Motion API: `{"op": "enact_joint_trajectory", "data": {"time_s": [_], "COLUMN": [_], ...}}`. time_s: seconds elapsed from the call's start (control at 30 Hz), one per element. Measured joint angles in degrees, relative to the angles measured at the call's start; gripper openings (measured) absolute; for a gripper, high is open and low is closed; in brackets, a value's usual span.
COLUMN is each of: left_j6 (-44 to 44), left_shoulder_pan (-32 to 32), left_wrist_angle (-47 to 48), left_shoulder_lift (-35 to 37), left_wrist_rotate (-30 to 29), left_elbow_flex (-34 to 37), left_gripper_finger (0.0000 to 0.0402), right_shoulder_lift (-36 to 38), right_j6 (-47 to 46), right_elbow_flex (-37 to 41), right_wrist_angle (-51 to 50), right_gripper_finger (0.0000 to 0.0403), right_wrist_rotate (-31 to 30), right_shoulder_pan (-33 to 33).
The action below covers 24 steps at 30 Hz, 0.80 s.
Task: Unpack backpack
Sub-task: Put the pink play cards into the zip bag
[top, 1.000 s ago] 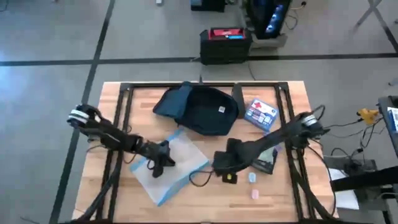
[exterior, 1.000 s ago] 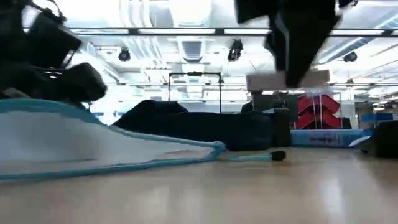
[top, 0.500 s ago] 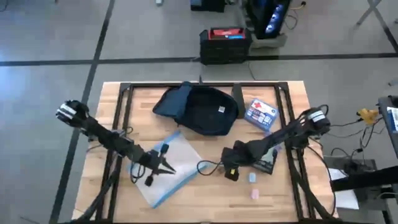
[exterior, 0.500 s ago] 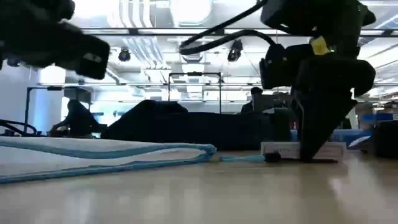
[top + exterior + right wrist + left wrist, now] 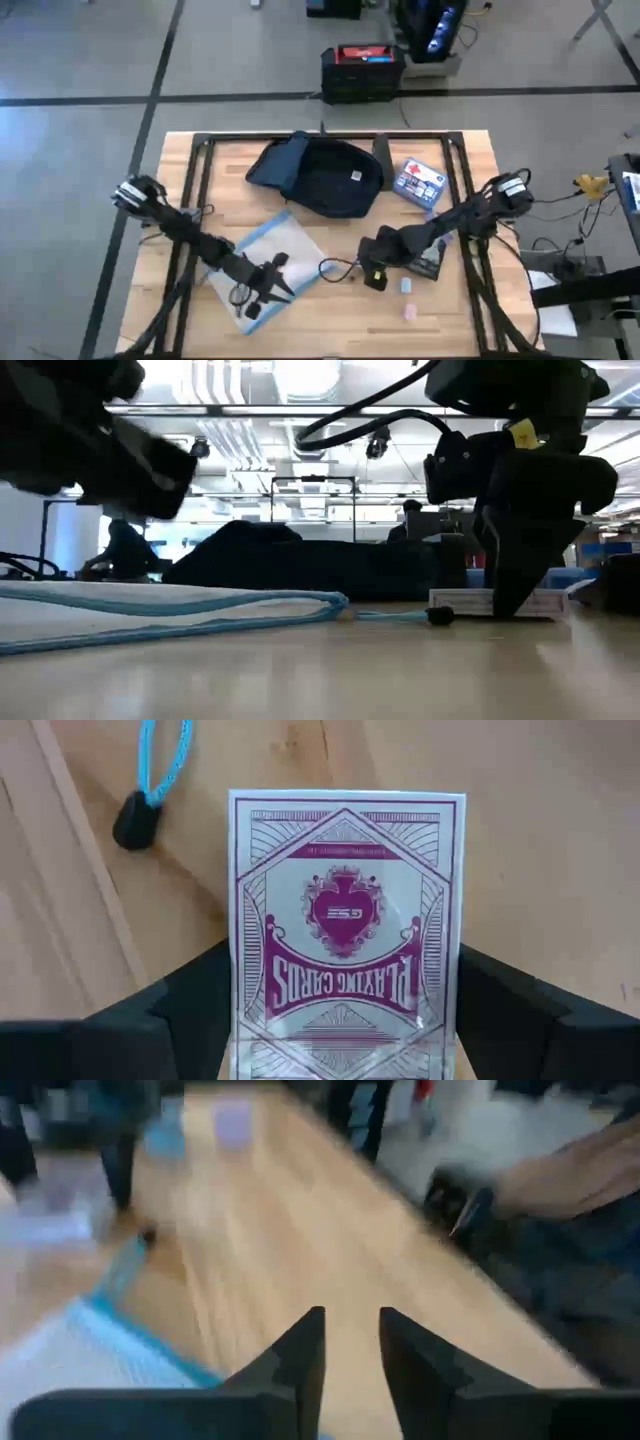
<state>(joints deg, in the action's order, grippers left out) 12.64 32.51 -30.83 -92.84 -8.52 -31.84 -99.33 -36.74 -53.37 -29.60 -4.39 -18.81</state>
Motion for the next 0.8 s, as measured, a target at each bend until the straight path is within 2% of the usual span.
{"op": "enact_joint_trajectory", "data": {"time_s": [0.2, 0.3, 0.37, 0.5, 0.67, 0.8], "left_j6": [16.47, 22.54, 25.16, 30.6, 40.15, 42.89], "left_shoulder_pan": [-0.15, -0.15, -0.15, -0.09, -0.04, 0.78], "left_wrist_angle": [46.57, 58.97, 62.43, 63.0, 64.48, 66.29], "left_shoulder_lift": [1.5, 1.06, 0.89, 0.83, 0.83, 0.83], "left_wrist_rotate": [-7.27, -8.09, -8.09, -6.37, -2.22, -0.4], "left_elbow_flex": [-17.87, -25.42, -28.42, -30.83, -30.72, -30.11], "left_gripper_finger": [0.0154, 0.0165, 0.0167, 0.016, 0.0149, 0.014], "right_shoulder_lift": [-0.07, -0.09, -0.09, -0.09, -0.09, -0.09], "right_j6": [3.84, 6.13, 7.22, 11.22, 18.52, 21.56], "right_elbow_flex": [0.03, -0.01, -0.04, 0.09, 0.14, 0.14], "right_wrist_angle": [-0.67, -1.58, -3.16, -5.47, -5.47, -5.47], "right_gripper_finger": [0.0285, 0.0285, 0.0285, 0.0285, 0.0285, 0.0285], "right_wrist_rotate": [0.4, 0.67, 0.98, 1.43, 1.75, 1.82], "right_shoulder_pan": [0.0, 0.0, 0.0, 0.02, 0.0, 0.0]}}
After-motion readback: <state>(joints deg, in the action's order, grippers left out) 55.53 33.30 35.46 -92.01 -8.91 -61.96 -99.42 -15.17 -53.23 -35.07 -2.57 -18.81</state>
